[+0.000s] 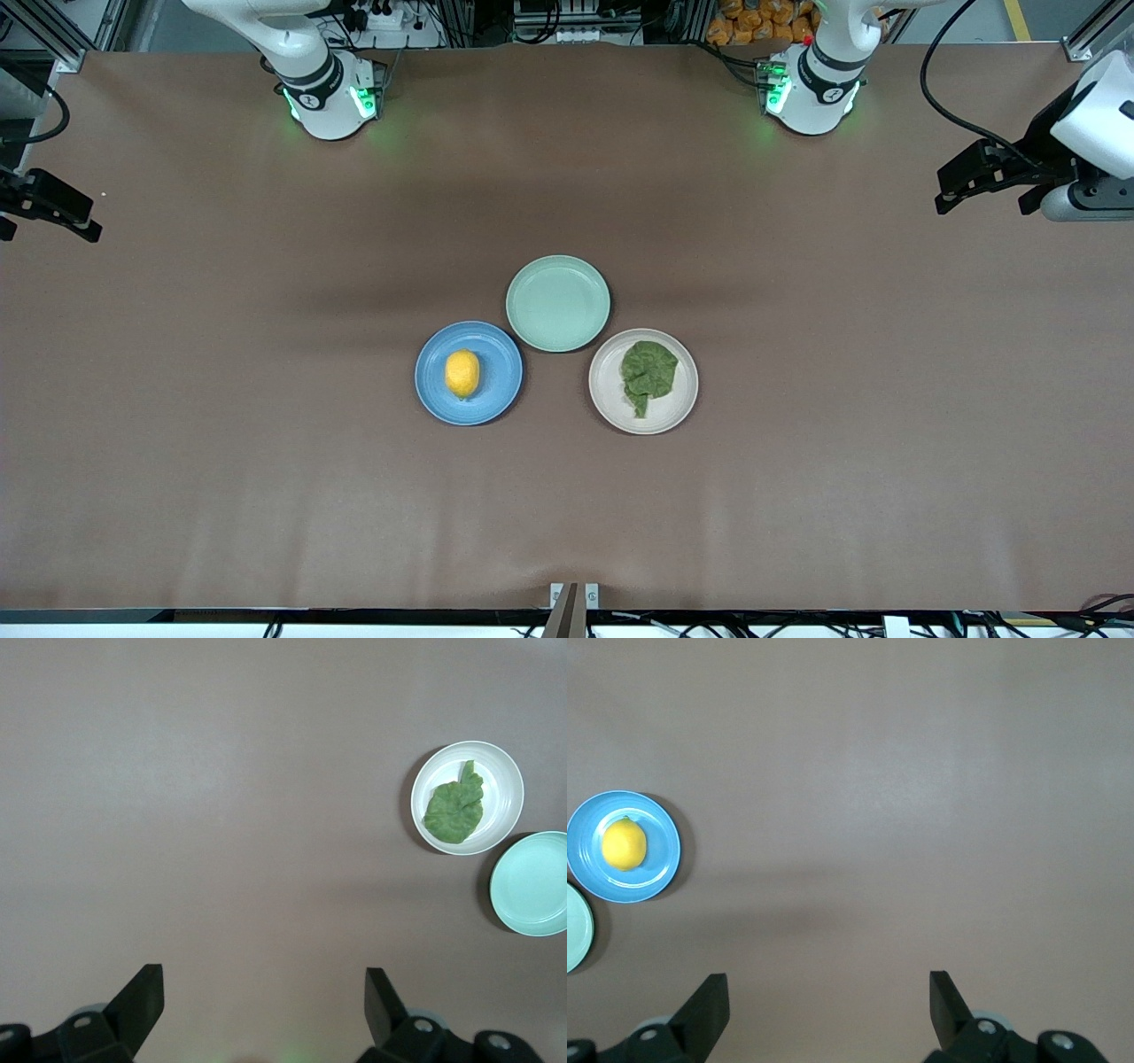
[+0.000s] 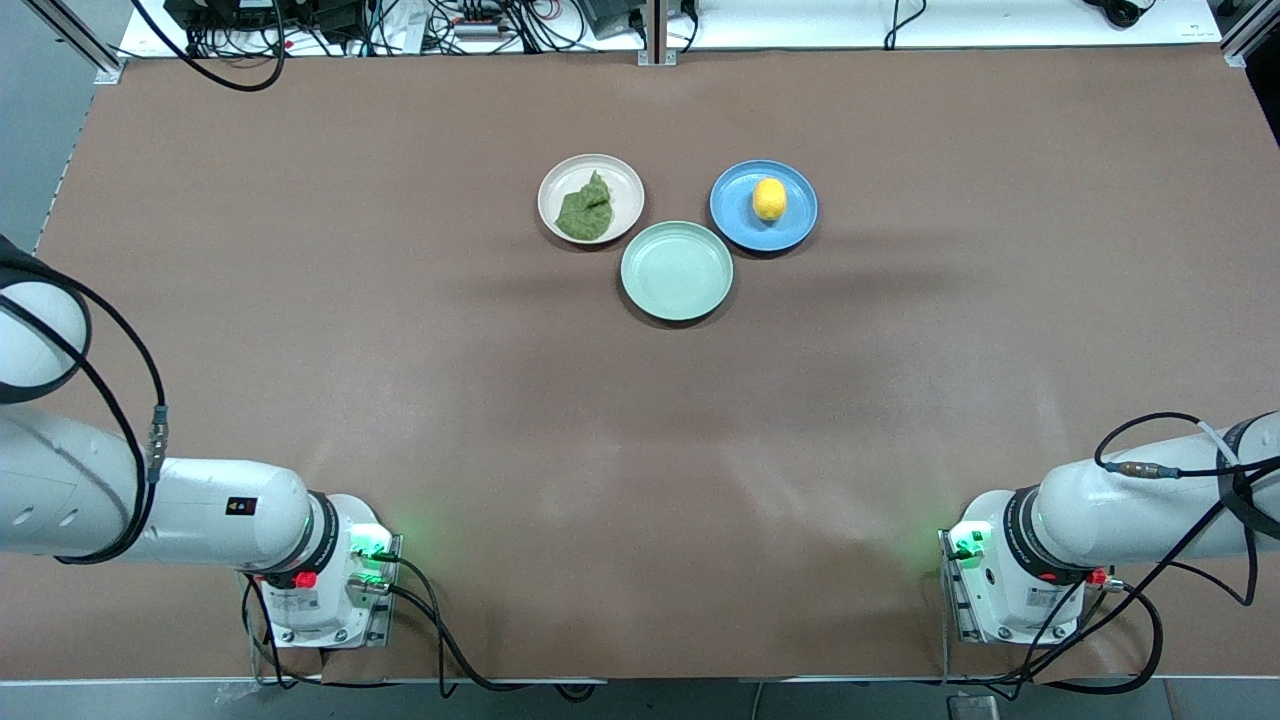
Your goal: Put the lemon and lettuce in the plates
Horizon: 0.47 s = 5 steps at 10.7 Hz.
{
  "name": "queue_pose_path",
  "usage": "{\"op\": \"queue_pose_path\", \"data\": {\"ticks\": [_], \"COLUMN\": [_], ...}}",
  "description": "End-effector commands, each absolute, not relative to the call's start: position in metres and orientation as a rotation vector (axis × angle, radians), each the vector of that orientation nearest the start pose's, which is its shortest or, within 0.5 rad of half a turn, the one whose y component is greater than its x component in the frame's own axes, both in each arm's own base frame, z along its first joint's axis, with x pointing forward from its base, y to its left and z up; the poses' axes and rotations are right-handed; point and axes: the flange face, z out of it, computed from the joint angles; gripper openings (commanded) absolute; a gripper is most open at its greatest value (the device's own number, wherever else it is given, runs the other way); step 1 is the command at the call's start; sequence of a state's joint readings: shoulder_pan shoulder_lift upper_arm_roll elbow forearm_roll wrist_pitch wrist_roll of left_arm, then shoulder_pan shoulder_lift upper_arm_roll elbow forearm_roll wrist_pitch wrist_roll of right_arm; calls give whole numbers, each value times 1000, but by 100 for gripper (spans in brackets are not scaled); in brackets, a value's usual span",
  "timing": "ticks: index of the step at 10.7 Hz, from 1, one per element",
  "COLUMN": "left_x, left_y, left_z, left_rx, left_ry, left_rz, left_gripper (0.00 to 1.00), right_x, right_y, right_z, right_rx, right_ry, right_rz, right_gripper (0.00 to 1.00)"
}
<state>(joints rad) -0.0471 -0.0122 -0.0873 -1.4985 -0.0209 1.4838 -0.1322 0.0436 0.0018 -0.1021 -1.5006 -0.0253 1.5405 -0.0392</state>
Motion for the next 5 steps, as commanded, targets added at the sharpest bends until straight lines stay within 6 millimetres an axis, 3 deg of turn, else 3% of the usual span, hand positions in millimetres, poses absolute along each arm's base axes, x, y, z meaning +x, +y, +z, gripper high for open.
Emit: {"op": "queue_pose_path", "data": {"ticks": [1,5], "left_x": [539,541], "left_y": [-70,-69], "left_z": [656,653], "left_rx": [-3174,-3180], "left_ry": [10,26], "left_rz": [36,46], "left_gripper": [100,100], "right_x": [545,541], "right_y": [-29,-28], "right_z": [658,638], "right_rx": [-3161,-3157], "right_ry": [14,11], "right_rz": [-50,13], "right_gripper": [100,100]}}
